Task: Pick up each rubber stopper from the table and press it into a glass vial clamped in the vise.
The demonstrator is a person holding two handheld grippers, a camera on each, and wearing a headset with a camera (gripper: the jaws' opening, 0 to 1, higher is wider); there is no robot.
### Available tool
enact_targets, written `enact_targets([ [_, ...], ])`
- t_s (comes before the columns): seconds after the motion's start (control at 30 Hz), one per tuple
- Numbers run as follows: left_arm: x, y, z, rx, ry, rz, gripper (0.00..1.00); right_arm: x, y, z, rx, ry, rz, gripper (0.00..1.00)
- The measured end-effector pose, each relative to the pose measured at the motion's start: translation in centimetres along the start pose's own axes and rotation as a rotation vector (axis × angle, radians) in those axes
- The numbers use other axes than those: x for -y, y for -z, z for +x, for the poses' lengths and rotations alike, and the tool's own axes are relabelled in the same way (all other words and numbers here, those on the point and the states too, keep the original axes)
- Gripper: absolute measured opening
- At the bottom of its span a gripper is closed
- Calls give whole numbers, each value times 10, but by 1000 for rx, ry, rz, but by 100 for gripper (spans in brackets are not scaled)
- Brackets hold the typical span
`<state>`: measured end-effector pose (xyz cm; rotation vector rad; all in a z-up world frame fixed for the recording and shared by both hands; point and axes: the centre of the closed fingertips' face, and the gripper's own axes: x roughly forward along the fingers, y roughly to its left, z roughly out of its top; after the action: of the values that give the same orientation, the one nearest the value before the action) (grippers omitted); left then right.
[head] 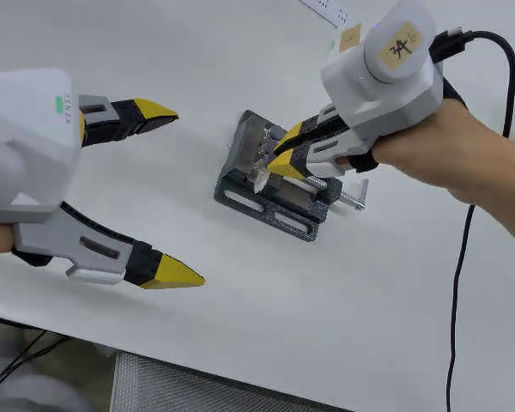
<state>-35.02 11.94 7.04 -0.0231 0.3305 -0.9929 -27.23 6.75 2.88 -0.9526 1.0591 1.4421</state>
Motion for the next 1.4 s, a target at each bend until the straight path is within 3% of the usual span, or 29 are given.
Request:
enact_targets([
  [0.73,1,1,2,-6,8,-6,96,-3,1,2,-14,2,-11,5],
  [1.03,0,1,2,-5,6,-9,95,-6,1,3,-91,25,-132,5],
  [1.4,-2,-1,3,2,2,-14,94,-5,1,6,-146,33,-172,4],
])
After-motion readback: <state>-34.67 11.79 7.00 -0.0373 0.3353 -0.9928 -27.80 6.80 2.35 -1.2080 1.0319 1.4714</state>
